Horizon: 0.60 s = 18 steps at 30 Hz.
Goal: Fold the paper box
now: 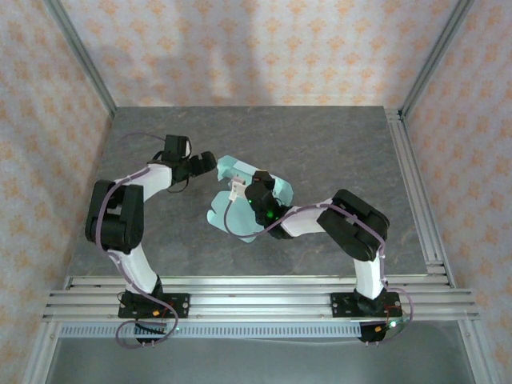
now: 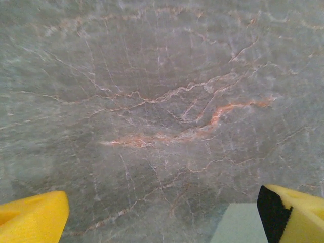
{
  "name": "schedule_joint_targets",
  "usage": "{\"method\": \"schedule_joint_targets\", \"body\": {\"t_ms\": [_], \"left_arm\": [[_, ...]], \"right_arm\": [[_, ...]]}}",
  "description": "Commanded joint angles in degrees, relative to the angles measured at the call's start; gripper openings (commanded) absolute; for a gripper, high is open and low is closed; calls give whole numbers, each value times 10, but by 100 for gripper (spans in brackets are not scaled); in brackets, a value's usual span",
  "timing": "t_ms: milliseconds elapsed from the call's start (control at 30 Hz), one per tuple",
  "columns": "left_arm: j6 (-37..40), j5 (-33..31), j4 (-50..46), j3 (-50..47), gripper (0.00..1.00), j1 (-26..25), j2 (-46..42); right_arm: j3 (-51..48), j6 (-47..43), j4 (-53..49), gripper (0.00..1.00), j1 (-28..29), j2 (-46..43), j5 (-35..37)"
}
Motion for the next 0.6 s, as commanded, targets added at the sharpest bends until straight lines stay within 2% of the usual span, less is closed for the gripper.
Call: {"method": "schedule_joint_targets", "body": {"t_ms": [0, 167, 567], "left_arm": [[26, 49, 35, 27, 96, 5, 25], [27, 107, 64, 27, 97, 2, 44], [5, 164, 175, -57, 99, -11, 21]], "right_arm": [[-5, -8, -10, 0, 6, -15, -19], [-6, 11, -54, 0, 5, -28, -24], [6, 17, -66, 0, -2, -18, -27]]}}
